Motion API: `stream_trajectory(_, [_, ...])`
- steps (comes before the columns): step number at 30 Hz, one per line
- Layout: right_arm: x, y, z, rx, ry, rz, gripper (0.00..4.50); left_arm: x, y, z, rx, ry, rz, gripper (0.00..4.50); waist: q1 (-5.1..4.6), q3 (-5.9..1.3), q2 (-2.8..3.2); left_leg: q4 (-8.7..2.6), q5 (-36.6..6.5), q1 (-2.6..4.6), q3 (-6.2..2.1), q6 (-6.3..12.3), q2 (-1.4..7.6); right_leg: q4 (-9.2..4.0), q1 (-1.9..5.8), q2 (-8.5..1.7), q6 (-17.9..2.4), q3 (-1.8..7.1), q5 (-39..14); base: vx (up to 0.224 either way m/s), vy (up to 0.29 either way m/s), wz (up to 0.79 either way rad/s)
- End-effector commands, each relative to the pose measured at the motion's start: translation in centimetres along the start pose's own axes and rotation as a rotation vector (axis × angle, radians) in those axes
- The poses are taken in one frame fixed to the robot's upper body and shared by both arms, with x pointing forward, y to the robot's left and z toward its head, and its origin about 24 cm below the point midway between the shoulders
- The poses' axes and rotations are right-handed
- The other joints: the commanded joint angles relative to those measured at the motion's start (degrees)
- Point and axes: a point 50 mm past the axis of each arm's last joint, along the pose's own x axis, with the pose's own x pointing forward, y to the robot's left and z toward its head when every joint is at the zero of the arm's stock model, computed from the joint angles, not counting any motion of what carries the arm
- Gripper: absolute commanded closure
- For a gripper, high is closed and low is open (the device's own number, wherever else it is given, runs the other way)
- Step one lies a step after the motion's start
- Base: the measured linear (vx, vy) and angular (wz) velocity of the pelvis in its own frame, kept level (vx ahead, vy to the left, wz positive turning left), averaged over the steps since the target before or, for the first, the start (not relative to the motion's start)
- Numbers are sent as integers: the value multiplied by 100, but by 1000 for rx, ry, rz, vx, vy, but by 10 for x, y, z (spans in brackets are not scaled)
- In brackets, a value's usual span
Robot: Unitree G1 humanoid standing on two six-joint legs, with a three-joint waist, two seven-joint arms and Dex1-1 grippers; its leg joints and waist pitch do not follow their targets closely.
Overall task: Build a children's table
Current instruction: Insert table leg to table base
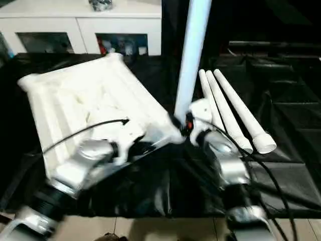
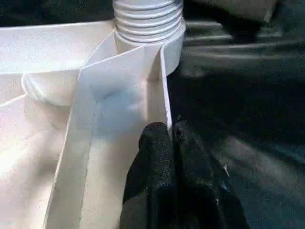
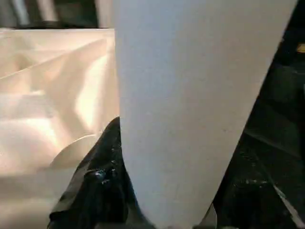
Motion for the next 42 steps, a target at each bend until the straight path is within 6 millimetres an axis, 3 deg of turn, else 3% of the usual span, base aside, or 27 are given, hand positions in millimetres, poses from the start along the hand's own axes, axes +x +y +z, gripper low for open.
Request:
stream_trajectory(1, [-3,10,-44,49,216,-6,261,9,-24,39,83,-152,-94,450,31,-303,-38,-476,-1113,44,-201,236,489,-393,222,-421,-1477,293,-506,0,0,0])
stream_trajectory(5, [0,18,-45,54,220,25,261,11,-22,37,90,-114,-68,450,25,-286,-21,-473,-1061,57,-188,400,487,-398,227,-413,-1597,278,-300,0,0,0])
stream_trajectory(8, [2,20,-45,48,224,34,261,9,-19,33,108,-86,-67,450,10,-249,-12,-513,-1545,83,-195,232,497,-466,211,-422,-1487,288,-1006,0,0,0])
stream_trajectory(10, [2,23,-45,51,229,46,261,7,-17,31,113,-76,-62,450,2,-244,-10,-529,-1691,89,-205,132,500,-481,204,-420,-1414,295,-1199,0,0,0])
stream_trajectory(14, [3,25,-44,91,216,57,261,4,-13,27,125,-60,-62,450,-13,-257,10,-536,-1705,93,-214,52,497,-464,199,-416,-1394,297,-1036,0,0,0])
stream_trajectory(15, [3,24,-43,100,211,52,226,3,-13,26,127,-58,-66,450,-17,-258,12,-538,-1700,88,-214,50,496,-458,203,-413,-1404,295,-1001,0,0,0])
stream_trajectory(17, [4,23,-42,110,202,47,226,1,-12,24,131,-52,-68,450,-22,-264,11,-538,-1699,86,-213,41,495,-453,209,-416,-1422,294,-952,0,0,0])
stream_trajectory(18, [5,22,-40,117,195,48,205,1,-12,23,134,-51,-77,450,-29,-262,8,-537,-1694,83,-213,51,495,-452,209,-415,-1437,297,-926,0,0,0])
stream_trajectory(24, [5,21,-30,93,160,115,164,-4,-9,22,111,-67,-101,450,4,-305,24,-506,-1461,92,-196,103,497,-405,234,-418,-1556,291,-567,0,0,0])
stream_trajectory(30, [-5,17,-18,28,140,269,152,-14,-5,18,151,-76,-179,450,91,-357,23,-439,-927,100,-178,362,498,-326,272,-421,-1680,280,109,0,0,0])
stream_trajectory(42, [-35,13,-17,-66,223,584,152,-33,7,5,201,-40,-310,450,235,-366,13,-397,-796,129,-160,489,516,-294,254,-416,-1714,273,-53,0,0,0])
